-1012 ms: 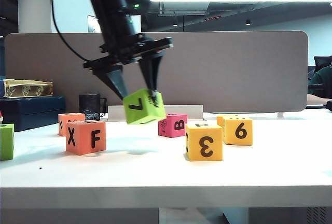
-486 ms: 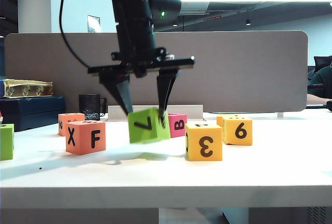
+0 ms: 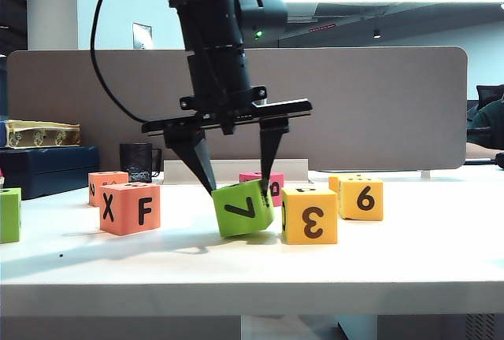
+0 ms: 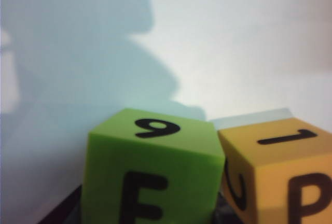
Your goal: Select the appropriate blocks from the scattered letter blocks on the table and arrange them in a row to spell out "DEEP".
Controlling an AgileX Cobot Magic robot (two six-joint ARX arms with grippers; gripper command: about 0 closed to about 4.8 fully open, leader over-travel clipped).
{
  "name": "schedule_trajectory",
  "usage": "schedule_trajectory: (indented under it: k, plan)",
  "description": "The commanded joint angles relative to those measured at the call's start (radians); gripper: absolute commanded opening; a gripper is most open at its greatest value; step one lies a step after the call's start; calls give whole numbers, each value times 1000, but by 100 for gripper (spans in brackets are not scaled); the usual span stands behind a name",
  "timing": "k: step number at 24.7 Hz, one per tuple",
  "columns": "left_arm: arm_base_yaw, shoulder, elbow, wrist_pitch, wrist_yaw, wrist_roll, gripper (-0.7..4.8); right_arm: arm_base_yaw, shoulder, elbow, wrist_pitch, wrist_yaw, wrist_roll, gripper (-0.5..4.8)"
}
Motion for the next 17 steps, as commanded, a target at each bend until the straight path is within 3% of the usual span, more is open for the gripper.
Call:
schedule_trajectory:
  k: [1,11,17]
  plan:
    - [-10,-3,1,7,-7,-16,285,0,-1,5,-6,-1,-3,-1]
    - [-14,-3,1,-97,-30,-42,286,0,-1,5,-9,-1,-3,-1]
    - [-21,-3,1,-84,-26,-88,287,0,-1,5,-10,-2,-13,-1]
